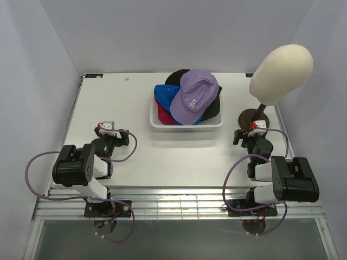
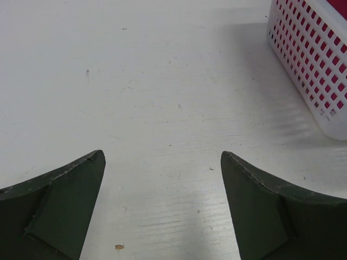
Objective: Stack the hats
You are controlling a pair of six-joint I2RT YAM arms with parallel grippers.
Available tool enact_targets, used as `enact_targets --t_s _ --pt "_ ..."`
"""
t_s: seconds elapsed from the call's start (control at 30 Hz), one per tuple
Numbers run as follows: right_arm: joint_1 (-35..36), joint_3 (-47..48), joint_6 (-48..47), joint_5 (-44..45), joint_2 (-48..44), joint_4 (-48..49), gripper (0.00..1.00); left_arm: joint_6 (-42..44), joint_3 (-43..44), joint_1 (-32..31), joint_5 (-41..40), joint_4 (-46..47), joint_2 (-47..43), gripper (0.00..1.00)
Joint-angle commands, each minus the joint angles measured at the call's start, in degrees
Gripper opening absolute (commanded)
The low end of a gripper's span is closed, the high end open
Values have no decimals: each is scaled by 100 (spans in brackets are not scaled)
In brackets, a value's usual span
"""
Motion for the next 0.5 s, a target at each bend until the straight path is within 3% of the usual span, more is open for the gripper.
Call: enact_targets --t_s 0.0,0.1,0.27,0.37,0.43,0.47 --pt "31 112 -62 44 -7 159 89 -42 100 -8 -12 -1 -60 98" --pt "31 155 8 323 -515 -356 89 -33 109 -17 -12 -10 -69 98" --pt "31 814 947 1108 -2554 -2782 90 -68 83 -8 -3 60 -95 98" --pt "31 1043 1185 906 -3503 -4039 99 -287 678 -17 -520 -1086 -464 98" --pt "31 1174 1326 714 -4125 -4918 89 -122 1414 -8 -479 -3279 -509 95" --pt "31 1306 1353 608 -4312 -5165 85 18 2375 0 -278 -4088 -465 88"
